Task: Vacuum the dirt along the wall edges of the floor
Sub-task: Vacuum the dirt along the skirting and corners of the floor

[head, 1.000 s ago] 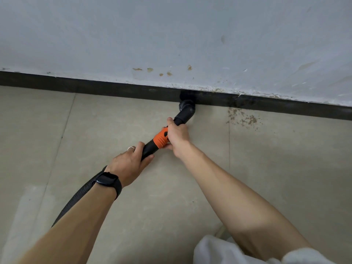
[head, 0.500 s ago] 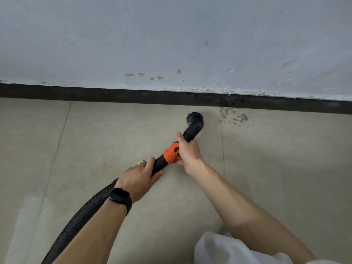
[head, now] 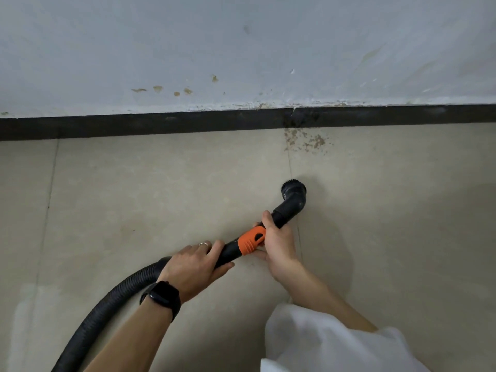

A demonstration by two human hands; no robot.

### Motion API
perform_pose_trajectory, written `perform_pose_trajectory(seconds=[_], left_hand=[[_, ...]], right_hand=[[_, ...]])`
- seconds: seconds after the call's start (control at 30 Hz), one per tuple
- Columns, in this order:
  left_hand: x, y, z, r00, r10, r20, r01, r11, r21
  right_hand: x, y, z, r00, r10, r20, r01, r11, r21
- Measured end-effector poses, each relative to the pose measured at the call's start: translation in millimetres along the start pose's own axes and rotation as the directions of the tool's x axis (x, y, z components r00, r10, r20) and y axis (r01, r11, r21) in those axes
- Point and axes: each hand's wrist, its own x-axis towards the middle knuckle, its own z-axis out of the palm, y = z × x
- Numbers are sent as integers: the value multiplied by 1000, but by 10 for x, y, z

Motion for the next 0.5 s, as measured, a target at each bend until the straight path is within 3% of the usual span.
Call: perform_pose_trajectory(seconds=[0.5], left_hand=[[473,77,-123,996,-85,-26,84,996,-7]], right_hand=[[237,-558,59,993,-60,105,60,998,0]])
